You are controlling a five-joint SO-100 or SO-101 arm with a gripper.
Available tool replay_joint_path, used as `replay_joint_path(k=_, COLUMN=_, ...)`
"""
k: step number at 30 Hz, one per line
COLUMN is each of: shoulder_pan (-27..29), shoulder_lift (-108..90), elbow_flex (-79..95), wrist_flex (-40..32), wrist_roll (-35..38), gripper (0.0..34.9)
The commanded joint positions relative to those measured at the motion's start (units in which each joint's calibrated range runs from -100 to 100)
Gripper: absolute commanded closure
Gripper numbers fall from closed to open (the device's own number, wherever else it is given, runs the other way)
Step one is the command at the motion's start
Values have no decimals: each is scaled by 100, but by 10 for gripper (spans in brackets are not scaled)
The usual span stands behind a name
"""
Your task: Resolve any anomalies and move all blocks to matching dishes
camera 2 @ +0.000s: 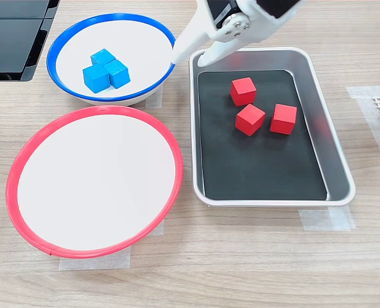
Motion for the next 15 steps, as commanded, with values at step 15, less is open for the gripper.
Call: replay_joint_path(k=15, shoulder_pan=-544, shoulder_lift=-1148, elbow_flex=704, wrist_flex=1967, wrist_roll=1021, gripper=170)
